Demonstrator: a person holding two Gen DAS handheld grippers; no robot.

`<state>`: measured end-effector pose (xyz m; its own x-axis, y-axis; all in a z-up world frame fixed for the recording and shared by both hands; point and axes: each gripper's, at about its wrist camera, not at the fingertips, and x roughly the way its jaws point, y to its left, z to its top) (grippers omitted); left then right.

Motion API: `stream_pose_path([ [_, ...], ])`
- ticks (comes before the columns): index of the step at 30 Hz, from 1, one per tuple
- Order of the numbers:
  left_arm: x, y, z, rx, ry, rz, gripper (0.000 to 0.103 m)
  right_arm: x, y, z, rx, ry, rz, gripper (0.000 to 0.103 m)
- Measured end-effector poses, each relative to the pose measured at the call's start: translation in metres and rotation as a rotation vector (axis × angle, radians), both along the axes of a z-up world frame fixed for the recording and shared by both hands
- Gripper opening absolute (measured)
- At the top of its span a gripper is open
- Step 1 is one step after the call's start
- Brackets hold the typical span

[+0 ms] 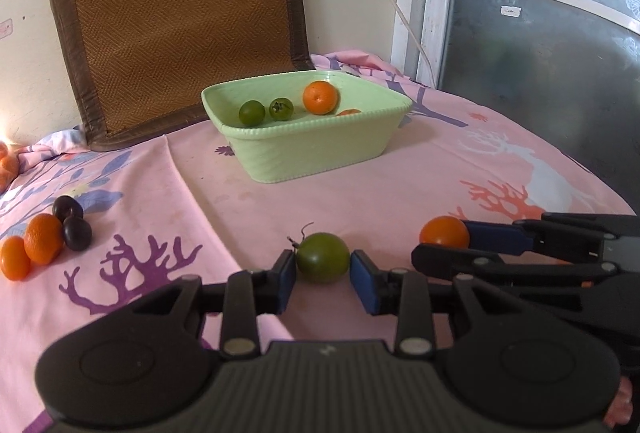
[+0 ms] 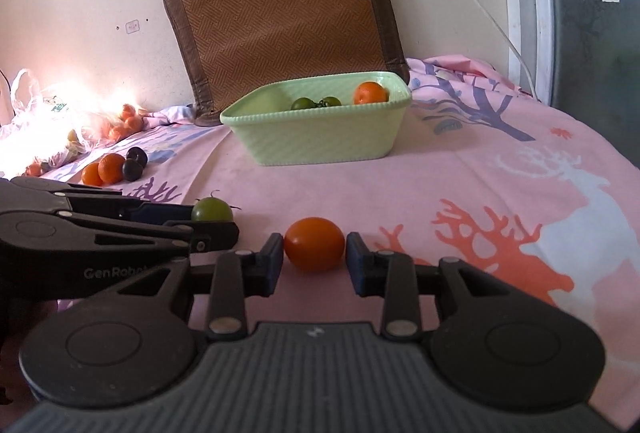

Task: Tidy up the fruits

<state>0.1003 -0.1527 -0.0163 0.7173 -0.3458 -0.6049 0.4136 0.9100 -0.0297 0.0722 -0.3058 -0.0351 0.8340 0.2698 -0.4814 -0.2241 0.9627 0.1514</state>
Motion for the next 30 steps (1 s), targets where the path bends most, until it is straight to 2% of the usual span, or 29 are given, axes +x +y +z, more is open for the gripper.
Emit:
stream_pose_path([
  [16,-0.0021,0.0070,-0.0019,-0.047,-0.003,0.004,0.032,-0.0008,0.0026,-0.0011,-0.022,-0.007,-0.009,0.042],
  [30,-0.0039,0.0064,-0.0021,-0.044,-0.009,0.007,0.032,-0.0014,0.0023,-0.0013,-0.018,-0.011,-0.017,0.043],
])
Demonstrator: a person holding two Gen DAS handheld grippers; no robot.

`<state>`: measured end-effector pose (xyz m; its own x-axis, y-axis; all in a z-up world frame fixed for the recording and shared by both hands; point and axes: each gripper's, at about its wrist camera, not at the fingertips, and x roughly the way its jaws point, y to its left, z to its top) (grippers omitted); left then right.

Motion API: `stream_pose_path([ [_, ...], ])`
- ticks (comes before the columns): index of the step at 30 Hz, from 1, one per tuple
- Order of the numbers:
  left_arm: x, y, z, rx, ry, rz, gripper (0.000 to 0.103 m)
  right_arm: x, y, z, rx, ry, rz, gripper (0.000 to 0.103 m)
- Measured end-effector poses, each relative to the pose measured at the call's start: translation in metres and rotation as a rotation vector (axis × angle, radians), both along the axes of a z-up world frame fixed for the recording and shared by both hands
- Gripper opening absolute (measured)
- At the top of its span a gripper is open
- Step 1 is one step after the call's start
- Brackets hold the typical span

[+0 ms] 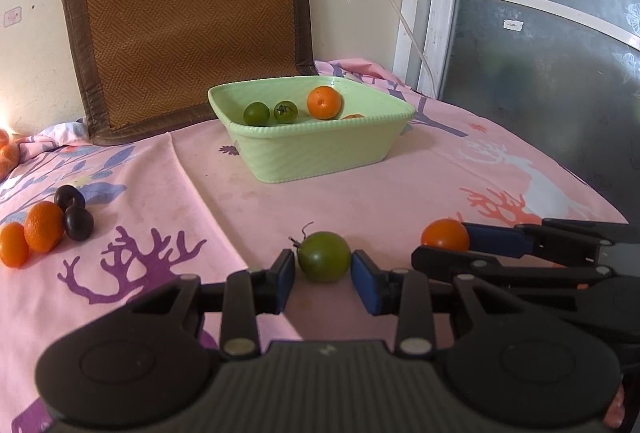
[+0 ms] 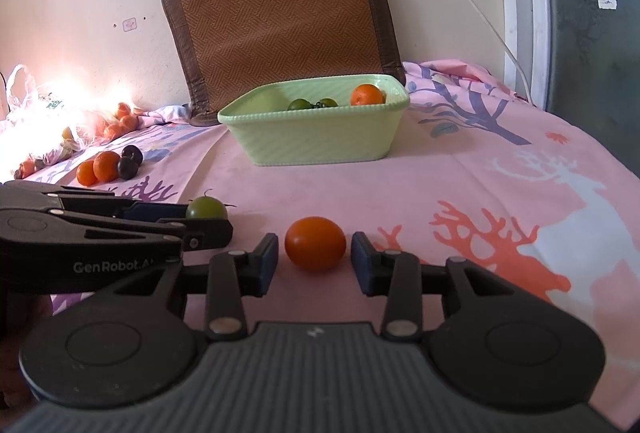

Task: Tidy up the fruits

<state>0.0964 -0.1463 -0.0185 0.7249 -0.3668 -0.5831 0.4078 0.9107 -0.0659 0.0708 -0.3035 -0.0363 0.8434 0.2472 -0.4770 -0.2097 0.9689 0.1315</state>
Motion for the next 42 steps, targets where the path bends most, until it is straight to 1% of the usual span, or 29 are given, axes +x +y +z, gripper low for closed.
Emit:
stream_pose_path([
  [12,-0.0005,0.0011,-0.0004,-0.005,0.001,0.002,0.035,-0.0003,-0.0021,0.0003,0.008,-0.005,-0.029,0.045],
  [42,-0.0006,0.0014,-0.0002,-0.011,0.001,0.004,0.036,-0.0006,-0.0005,-0.0002,0.010,-0.004,-0.029,0.046],
])
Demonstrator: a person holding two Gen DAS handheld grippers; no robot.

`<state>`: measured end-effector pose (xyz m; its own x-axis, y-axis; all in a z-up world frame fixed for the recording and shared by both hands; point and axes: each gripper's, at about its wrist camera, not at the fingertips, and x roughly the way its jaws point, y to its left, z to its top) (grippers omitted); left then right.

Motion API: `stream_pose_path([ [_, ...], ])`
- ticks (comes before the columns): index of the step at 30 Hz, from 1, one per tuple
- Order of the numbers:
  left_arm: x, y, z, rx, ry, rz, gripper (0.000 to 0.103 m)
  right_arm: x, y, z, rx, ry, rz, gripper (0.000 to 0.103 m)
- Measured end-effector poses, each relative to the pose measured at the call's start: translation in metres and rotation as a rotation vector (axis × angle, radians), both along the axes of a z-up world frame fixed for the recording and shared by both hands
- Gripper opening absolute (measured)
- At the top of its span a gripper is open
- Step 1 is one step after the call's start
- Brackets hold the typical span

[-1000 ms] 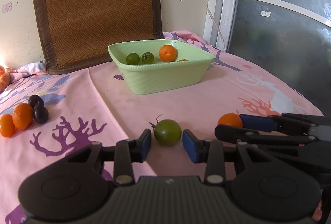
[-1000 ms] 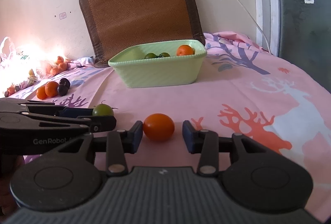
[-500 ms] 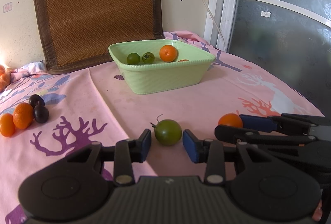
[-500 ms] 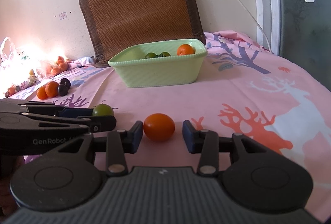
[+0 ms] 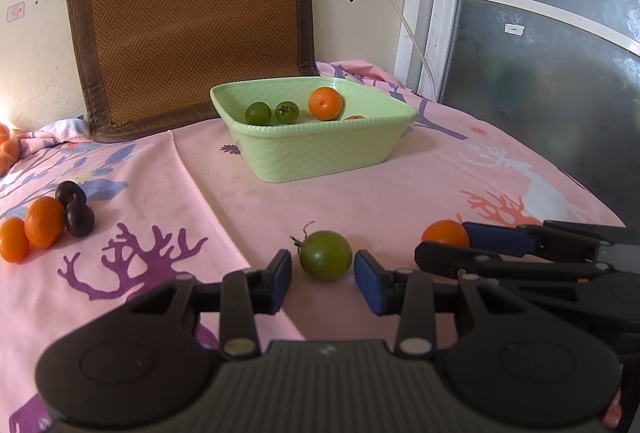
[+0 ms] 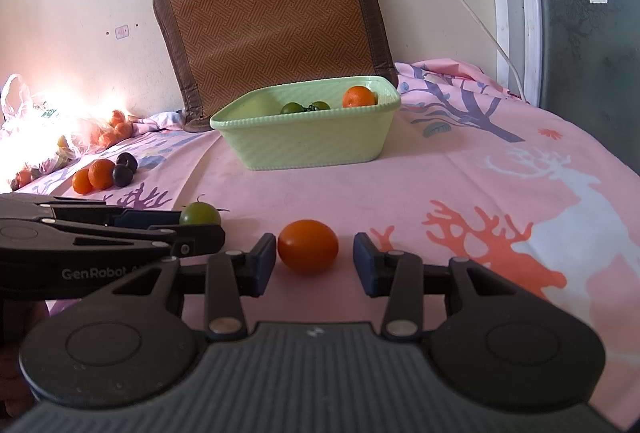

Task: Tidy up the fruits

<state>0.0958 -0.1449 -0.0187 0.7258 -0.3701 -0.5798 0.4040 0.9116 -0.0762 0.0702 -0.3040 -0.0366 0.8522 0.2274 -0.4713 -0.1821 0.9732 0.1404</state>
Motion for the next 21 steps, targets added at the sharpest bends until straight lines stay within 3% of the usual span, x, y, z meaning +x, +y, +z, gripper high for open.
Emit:
stream_pose_path([
  [21,0.0052,-0.0034,-0.0002,0.012,0.003,0.005,0.040,-0.0008,-0.0009,-0.0006,0.011,-0.002,-0.008,0.046],
])
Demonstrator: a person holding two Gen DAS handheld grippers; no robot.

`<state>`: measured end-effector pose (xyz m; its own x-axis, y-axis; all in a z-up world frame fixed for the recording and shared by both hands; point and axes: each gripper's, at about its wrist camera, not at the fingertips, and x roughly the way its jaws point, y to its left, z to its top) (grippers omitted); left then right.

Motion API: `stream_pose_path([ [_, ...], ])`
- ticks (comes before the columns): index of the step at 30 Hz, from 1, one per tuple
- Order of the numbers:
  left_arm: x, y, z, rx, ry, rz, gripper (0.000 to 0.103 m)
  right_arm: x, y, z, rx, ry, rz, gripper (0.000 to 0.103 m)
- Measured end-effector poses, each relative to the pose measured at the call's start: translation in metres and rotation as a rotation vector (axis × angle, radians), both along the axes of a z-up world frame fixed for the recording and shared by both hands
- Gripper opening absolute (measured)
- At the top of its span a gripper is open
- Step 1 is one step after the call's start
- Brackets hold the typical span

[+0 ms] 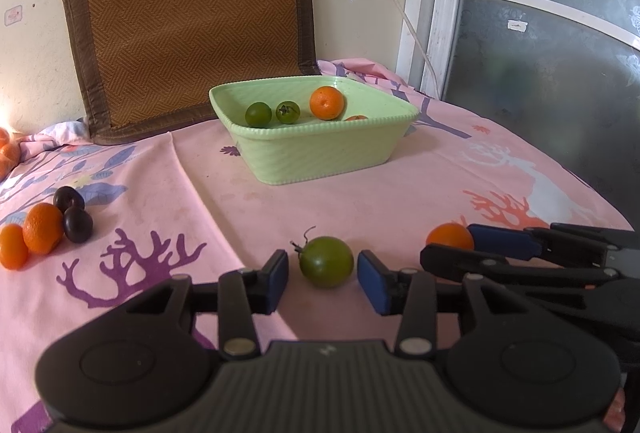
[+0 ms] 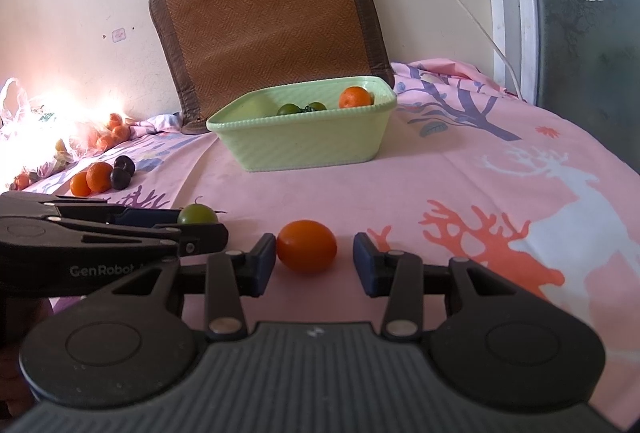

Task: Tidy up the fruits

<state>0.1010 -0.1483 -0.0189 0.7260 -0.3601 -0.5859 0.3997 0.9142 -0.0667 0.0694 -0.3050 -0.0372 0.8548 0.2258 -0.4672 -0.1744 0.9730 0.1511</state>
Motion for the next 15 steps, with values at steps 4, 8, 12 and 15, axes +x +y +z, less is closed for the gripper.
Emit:
stream_pose_path([
  [4,0.0006,-0.0002,-0.0001,-0.002,0.000,0.000,0.040,-0.0005,0.0006,-0.0001,-0.001,-0.001,-0.001,0.046],
  [8,0.0006,-0.0001,-0.0003,-0.002,0.000,0.000,0.040,-0.0005,0.0006,-0.0002,-0.001,-0.001,-0.001,0.046],
  [12,0.0007,-0.0001,-0.0003,-0.002,0.000,0.000,0.040,-0.0007,0.0007,-0.0001,-0.001,-0.001,-0.001,0.046],
  [15,0.0006,-0.0001,-0.0004,-0.002,0.000,0.000,0.040,-0.0008,0.0007,-0.0001,-0.001,-0.002,-0.002,0.046],
])
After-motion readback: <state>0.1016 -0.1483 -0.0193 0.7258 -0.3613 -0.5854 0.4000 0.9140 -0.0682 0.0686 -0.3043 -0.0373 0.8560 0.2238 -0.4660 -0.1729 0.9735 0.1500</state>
